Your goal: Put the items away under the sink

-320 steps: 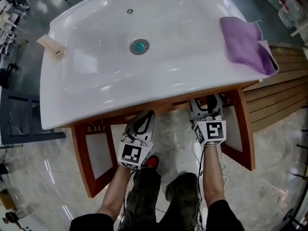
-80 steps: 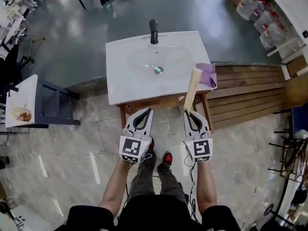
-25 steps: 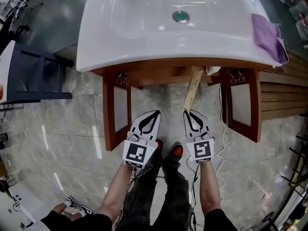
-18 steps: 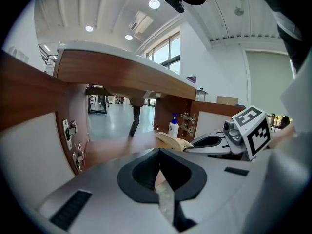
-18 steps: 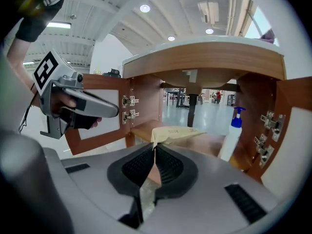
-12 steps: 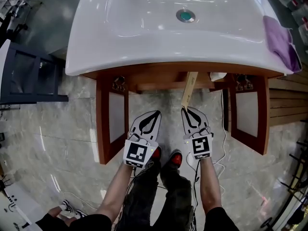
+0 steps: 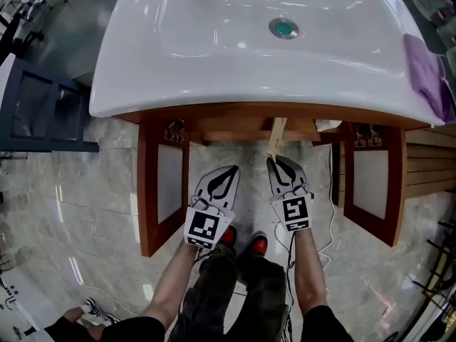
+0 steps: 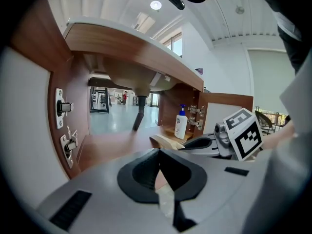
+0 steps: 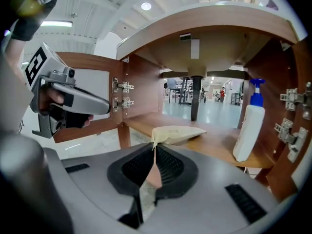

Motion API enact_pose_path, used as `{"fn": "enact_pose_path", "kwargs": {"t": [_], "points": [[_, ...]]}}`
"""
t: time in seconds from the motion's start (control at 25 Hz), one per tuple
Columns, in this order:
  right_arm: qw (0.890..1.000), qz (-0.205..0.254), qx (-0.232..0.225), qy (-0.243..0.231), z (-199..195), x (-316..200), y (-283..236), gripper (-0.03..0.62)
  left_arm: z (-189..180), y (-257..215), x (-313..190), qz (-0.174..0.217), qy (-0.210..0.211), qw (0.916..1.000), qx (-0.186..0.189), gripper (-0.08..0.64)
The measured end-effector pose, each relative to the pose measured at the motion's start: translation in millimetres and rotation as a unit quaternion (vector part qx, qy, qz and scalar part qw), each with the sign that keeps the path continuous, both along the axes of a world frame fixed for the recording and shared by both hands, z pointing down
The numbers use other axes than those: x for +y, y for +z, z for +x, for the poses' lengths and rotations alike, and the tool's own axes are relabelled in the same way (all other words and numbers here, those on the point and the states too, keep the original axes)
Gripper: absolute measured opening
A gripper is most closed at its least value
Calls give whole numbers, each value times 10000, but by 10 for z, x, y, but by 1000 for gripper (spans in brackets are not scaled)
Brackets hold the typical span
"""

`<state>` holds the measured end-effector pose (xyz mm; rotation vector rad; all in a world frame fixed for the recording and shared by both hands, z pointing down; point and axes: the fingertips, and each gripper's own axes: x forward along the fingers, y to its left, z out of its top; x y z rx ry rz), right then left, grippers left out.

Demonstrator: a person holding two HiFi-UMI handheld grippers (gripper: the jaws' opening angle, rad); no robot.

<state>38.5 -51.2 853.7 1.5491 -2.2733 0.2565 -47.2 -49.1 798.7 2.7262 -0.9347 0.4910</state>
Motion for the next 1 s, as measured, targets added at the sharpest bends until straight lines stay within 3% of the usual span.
{"fn": "enact_pose_path", "kwargs": {"t": [1.0], "points": [[9993, 42, 86, 351, 401, -581, 312, 37, 100, 225, -329, 115, -133, 9998, 53, 6]]}}
